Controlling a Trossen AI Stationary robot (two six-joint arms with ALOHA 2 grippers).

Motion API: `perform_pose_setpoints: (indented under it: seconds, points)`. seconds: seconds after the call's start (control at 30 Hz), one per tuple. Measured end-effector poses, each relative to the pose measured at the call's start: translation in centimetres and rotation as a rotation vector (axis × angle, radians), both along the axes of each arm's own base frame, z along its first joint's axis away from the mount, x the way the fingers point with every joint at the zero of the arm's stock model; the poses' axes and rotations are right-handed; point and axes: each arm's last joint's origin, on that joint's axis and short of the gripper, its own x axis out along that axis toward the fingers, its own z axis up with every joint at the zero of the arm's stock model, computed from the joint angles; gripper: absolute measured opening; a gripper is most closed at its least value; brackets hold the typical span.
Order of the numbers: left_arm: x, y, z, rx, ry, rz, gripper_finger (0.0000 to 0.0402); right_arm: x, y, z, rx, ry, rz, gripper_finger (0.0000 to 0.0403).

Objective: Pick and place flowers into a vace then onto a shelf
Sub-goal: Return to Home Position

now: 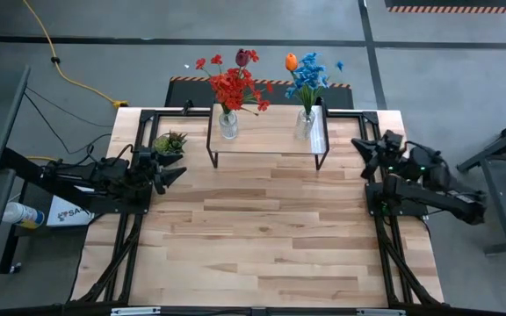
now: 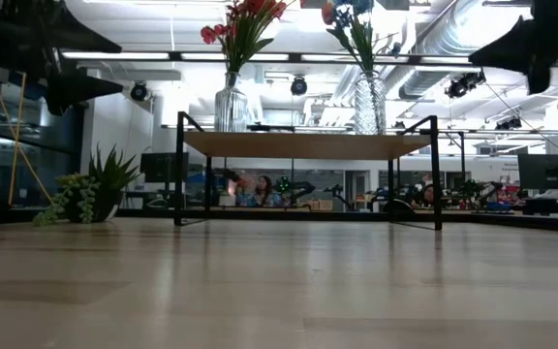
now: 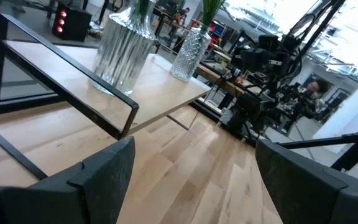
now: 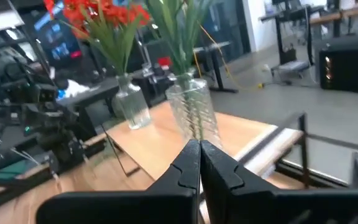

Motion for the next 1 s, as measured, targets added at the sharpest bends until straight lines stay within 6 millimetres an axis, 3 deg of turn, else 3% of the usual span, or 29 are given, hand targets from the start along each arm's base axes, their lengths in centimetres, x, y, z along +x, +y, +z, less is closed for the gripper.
perform_pose_setpoints:
  seconds: [0.2,0.33,1.0]
  points:
    - [0.0,0.0,0.1,0.020,-0.001,0.009,0.0365,2.8,-0.7,-4.8,0.006,-0.033,0.029,0.0002]
    - [0.0,0.0,0.0,0.023,0.011,0.007,0.0365,3.5,-0.9,-6.7,0.014,-0.047,0.030,0.0001]
    - [0.8,0.0,-3.7,0.048,0.146,0.037,0.0365,3.4,-0.9,-7.1,0.021,0.017,0.026,0.0001]
